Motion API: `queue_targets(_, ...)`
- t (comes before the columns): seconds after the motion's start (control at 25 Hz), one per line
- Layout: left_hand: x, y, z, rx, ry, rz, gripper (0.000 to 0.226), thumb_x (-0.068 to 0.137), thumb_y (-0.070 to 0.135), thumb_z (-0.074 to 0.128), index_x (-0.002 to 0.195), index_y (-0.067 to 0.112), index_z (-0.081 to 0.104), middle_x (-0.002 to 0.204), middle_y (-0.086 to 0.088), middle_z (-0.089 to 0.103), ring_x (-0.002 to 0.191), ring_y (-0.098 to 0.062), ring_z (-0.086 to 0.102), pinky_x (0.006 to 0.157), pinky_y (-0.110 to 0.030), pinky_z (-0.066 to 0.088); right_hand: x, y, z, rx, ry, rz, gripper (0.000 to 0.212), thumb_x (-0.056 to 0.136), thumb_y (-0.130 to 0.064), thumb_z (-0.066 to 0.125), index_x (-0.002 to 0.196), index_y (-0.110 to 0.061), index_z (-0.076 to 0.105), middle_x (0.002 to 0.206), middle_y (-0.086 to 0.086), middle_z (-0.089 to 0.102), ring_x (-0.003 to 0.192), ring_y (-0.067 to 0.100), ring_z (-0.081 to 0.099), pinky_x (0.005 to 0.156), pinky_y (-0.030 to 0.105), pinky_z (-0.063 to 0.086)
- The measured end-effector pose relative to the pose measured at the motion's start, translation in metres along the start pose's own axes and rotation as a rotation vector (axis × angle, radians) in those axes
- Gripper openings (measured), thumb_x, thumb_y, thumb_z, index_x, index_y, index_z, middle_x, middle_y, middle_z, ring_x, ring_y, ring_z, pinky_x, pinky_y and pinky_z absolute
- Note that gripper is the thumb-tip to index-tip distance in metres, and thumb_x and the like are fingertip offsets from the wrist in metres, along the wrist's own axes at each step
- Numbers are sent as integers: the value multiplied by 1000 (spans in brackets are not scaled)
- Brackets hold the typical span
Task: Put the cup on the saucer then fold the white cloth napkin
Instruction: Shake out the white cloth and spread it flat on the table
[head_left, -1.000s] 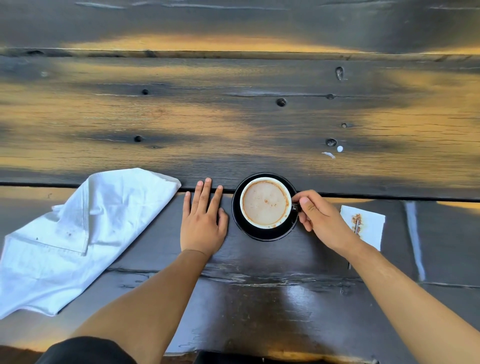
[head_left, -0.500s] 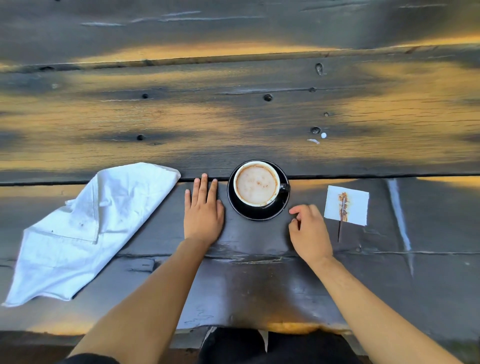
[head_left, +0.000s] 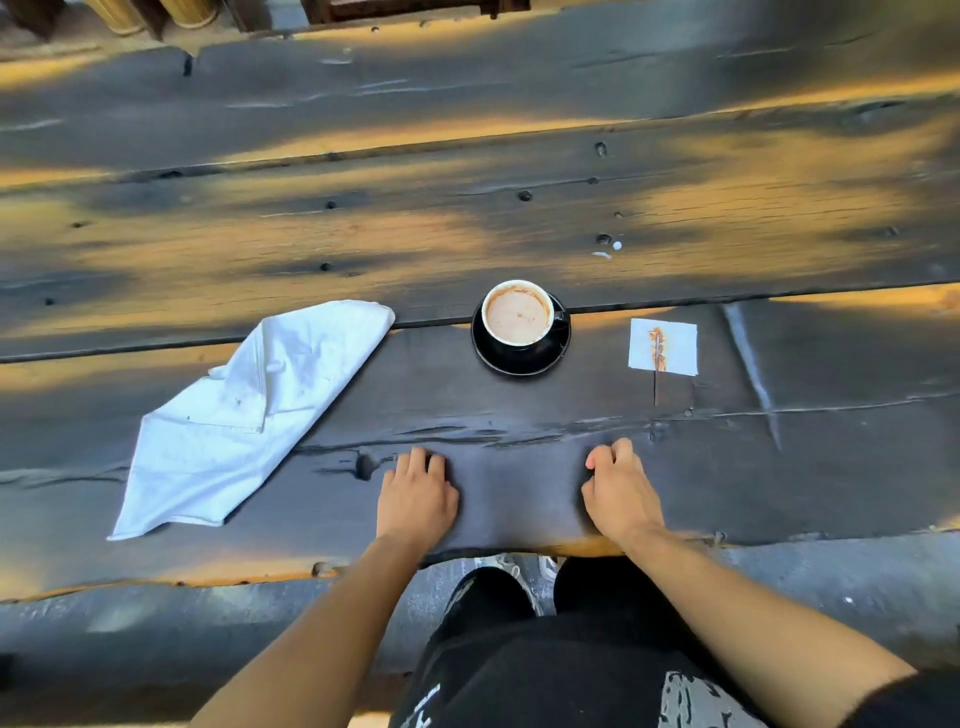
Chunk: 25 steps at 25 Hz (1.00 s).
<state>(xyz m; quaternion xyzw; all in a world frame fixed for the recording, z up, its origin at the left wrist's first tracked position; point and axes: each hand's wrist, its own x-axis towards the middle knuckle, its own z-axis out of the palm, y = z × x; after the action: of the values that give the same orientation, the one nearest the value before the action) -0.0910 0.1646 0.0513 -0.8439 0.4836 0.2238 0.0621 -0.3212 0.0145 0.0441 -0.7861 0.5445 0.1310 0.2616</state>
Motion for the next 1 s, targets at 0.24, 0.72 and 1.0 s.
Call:
queue_targets(0.24,-72,-7,34,-144,-83,-165,27,95,25,46,114,10,59,117,-9,53,112,-32,51,91,-42,47,-56,32,12,-222,-180,-160,17,88,-8,46,103,-13,52,111,7,42,105,29,48,78,40,46)
queue_targets(0.72,-162,9,49,-312,-359,-421,30,93,26,42,111,9,60,117,-17,67,103,-37,63,82,-38,50,-89,62,23,-324,-424,-244,31,97,-24,43,118,-9,59,137,17,54,120,33,58,93,38,49)
queue_targets(1.0,-171,-53,51,-407,-338,-475,20,94,29,44,88,13,54,106,-18,68,93,-35,62,76,-36,47,-86,11,37,-338,-526,-253,20,92,-26,44,75,-18,50,105,12,69,101,31,66,68,32,43)
